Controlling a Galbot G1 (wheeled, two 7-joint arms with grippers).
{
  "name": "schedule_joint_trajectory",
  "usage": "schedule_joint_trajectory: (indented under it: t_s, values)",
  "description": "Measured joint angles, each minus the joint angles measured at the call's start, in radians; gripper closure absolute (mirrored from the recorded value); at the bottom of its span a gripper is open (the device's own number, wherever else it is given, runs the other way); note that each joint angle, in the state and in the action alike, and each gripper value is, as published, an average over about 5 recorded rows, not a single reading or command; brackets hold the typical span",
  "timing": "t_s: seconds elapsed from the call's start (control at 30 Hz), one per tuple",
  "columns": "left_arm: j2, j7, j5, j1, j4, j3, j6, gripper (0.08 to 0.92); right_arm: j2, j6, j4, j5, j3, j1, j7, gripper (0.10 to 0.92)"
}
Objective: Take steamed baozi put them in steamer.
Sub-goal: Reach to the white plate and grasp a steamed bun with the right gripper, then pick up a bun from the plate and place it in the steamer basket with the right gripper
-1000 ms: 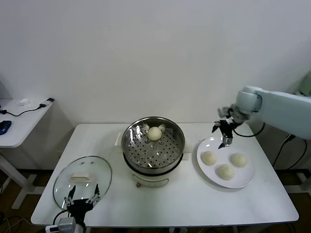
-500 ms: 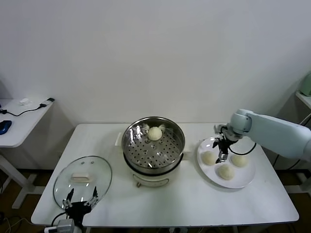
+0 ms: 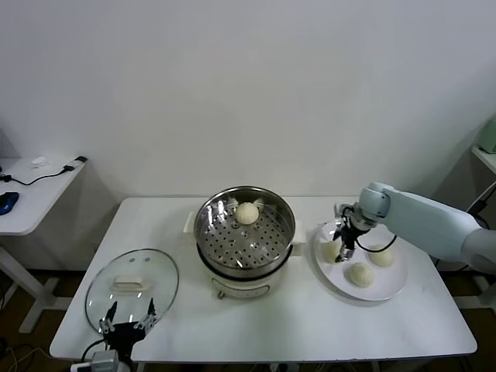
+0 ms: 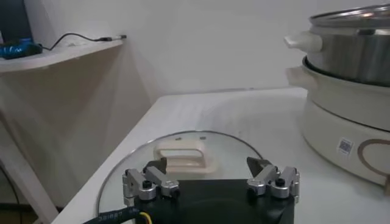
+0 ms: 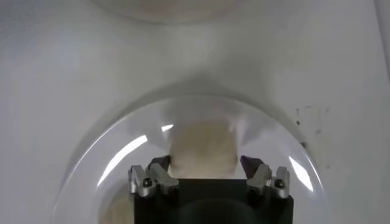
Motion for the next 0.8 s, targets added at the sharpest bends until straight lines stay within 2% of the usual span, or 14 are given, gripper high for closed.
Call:
schedule_joint_trajectory:
  t_s: [0.4,0.8]
  values:
    - [-0.005,-0.004,0.0,0.004,-0.02,0.008,0.004,0.177,-0.046,0.02,0.076,0.054,-0.061,0.16,-0.065,0.321]
    - [-0.001,-0.005,-0.004,0.004,-0.042,0.021,0.008,0.177,0.023,-0.036,0.25,0.339,-0.244,0.56,-0.078,0.321]
